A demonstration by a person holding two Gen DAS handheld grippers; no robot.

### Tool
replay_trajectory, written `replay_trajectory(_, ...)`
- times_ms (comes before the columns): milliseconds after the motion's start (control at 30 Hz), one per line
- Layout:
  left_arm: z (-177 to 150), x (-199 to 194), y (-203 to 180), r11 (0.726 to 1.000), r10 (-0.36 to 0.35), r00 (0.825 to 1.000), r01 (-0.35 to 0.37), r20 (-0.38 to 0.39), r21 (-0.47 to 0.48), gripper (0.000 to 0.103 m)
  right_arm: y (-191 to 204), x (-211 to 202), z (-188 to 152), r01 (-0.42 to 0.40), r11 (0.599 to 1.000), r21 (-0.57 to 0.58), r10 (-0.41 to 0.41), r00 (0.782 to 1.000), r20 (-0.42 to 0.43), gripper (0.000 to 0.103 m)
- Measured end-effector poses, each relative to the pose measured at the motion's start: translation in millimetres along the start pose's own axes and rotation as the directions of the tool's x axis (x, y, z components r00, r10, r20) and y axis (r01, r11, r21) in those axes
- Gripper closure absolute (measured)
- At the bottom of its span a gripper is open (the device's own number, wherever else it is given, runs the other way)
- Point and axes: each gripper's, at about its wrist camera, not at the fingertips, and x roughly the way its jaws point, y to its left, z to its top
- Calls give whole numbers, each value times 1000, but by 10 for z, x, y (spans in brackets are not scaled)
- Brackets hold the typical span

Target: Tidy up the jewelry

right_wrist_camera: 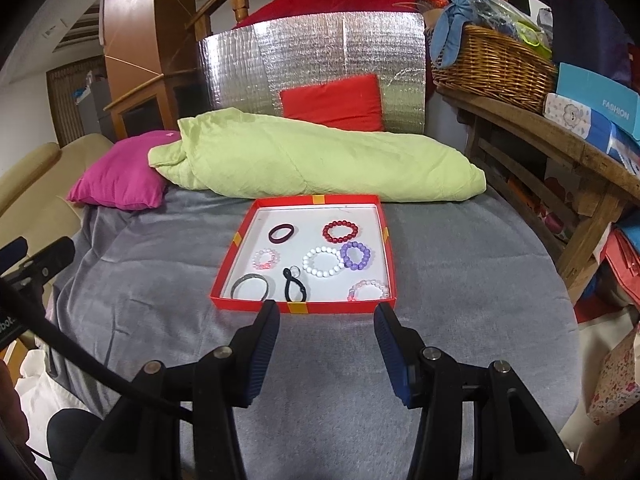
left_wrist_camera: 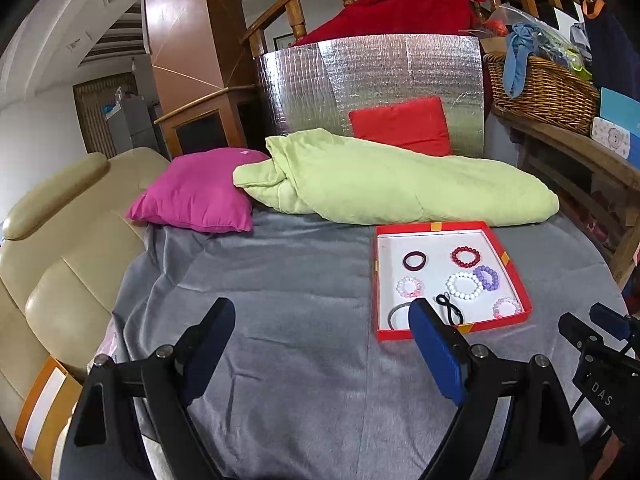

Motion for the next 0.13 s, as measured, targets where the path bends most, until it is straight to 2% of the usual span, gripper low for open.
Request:
replay_trajectory(67, -3, 95, 14, 1000, -26, 1000, 26, 6, -16, 14, -60, 62, -1, 4, 1000, 9, -4, 1000, -2, 50)
replay_trajectory(133, -7, 286, 73, 997, -50, 999, 48, -22, -51, 14, -164, 150, 3, 20, 1000, 19, -20, 1000, 0, 50)
